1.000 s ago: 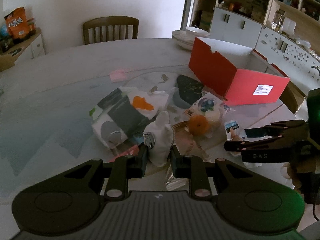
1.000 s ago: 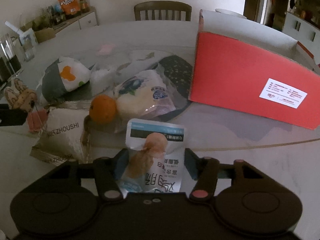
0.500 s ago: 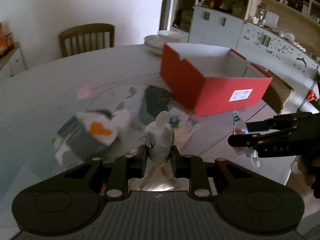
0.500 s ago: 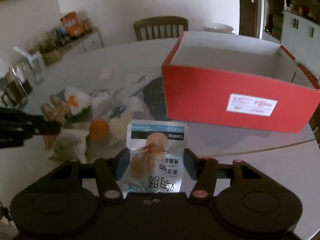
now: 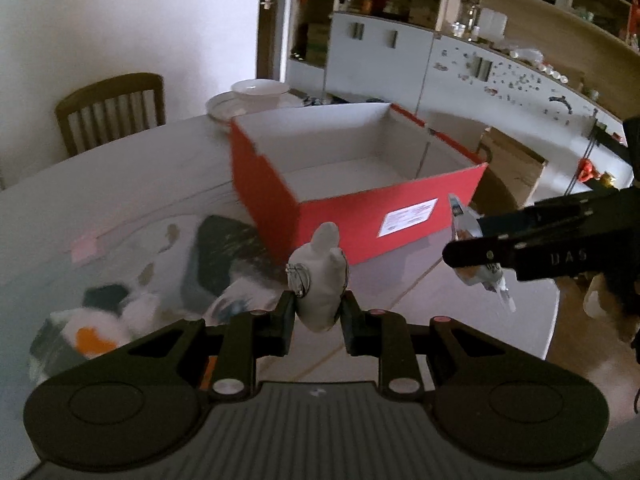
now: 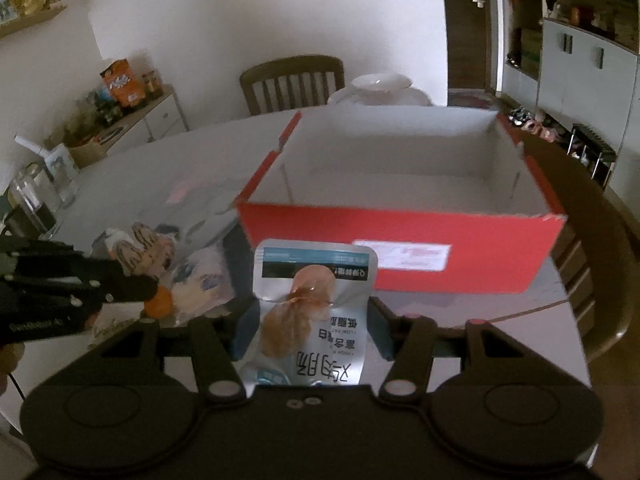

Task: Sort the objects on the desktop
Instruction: 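Lift the plush toy and snack pouch with both tools and carry them over the red box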

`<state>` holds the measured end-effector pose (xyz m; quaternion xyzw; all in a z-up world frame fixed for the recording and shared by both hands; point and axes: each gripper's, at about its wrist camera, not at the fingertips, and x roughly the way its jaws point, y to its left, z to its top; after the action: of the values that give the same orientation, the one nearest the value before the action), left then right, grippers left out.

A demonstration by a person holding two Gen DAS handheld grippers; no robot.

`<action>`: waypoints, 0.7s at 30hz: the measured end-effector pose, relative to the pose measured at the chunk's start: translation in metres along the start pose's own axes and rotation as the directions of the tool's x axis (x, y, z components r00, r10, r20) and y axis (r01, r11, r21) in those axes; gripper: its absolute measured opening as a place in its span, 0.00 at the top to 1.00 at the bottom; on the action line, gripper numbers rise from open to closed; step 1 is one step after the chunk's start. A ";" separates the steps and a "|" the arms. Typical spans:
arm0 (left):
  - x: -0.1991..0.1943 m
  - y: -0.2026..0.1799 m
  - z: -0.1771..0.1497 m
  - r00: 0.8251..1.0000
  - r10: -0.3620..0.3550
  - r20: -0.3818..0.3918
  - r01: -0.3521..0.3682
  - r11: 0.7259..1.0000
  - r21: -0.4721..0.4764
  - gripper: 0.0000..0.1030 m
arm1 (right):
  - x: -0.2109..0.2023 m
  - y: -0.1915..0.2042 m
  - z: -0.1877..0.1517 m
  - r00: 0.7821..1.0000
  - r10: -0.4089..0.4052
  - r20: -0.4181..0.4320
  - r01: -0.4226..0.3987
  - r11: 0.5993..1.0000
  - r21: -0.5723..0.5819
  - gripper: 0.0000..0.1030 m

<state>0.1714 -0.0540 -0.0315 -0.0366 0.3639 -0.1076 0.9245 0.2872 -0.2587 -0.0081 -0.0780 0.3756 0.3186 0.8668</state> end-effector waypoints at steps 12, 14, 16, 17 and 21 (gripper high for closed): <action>0.019 -0.036 0.049 0.999 -0.031 0.035 0.030 0.999 0.039 0.78 | -0.019 -0.054 0.046 0.999 0.012 0.049 -0.012 1.000 0.015 0.45; 0.023 -0.038 0.058 0.999 -0.022 0.036 0.020 0.999 0.046 0.78 | -0.019 -0.060 0.055 0.998 0.019 0.059 -0.020 1.000 0.013 0.45; 0.027 -0.040 0.066 0.999 -0.013 0.037 0.011 0.999 0.053 0.78 | -0.018 -0.066 0.065 0.997 0.021 0.071 -0.021 1.000 0.002 0.45; 0.029 -0.040 0.070 0.999 -0.008 0.038 0.005 0.998 0.057 0.78 | -0.017 -0.069 0.070 0.997 0.023 0.074 -0.023 1.000 -0.002 0.45; 0.041 -0.040 0.088 0.999 0.012 0.033 -0.014 0.998 0.062 0.78 | -0.011 -0.076 0.089 0.996 0.028 0.081 -0.026 0.999 -0.033 0.44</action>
<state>0.2532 -0.1028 0.0114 -0.0075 0.3455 -0.1123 0.9316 0.3817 -0.2907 0.0544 -0.0737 0.3358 0.3393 0.8756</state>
